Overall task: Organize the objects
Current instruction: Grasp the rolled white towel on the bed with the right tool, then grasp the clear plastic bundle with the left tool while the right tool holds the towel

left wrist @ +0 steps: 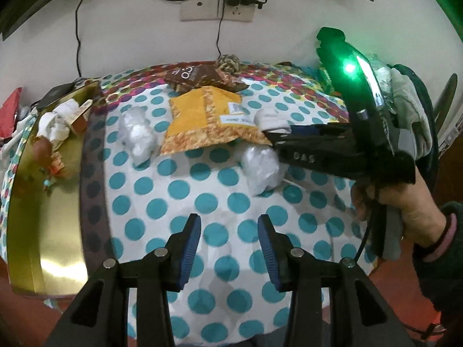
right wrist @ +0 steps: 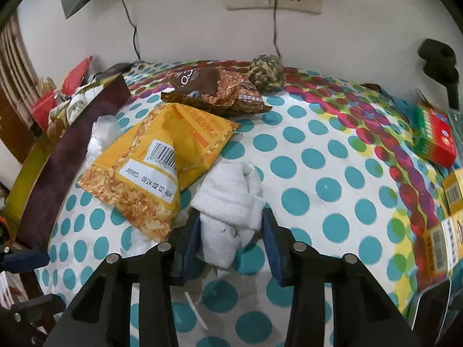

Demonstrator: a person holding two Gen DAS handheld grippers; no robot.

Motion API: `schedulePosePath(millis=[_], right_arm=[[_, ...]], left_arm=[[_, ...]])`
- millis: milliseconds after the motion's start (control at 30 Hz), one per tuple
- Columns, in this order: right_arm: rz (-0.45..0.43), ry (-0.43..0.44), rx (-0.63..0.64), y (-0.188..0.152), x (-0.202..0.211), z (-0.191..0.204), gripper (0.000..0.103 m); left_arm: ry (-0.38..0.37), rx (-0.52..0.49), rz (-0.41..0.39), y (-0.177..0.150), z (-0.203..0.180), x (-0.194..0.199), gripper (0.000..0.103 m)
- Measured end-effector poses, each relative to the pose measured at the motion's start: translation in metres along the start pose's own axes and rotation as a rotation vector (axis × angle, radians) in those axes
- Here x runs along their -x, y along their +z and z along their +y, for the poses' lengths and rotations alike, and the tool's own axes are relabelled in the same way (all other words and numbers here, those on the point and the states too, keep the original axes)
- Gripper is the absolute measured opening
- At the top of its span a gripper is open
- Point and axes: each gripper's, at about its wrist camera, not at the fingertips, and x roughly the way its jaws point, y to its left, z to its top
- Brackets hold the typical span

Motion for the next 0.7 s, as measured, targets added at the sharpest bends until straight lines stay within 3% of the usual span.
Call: schedulePosePath(millis=[200,700], right_arm=[[-0.048,-0.041,0.042,-0.003,0.000,-0.002,0.025],[-0.068,-0.063,-0.103,-0.004,0.007,-0.059,0.025]], left_arm=[[-0.028,0.018,0.011,0.010,-0.006,-0.017,0.042],[-0.053,0.004,0.043,0.033,-0.040,-0.056,0.042]])
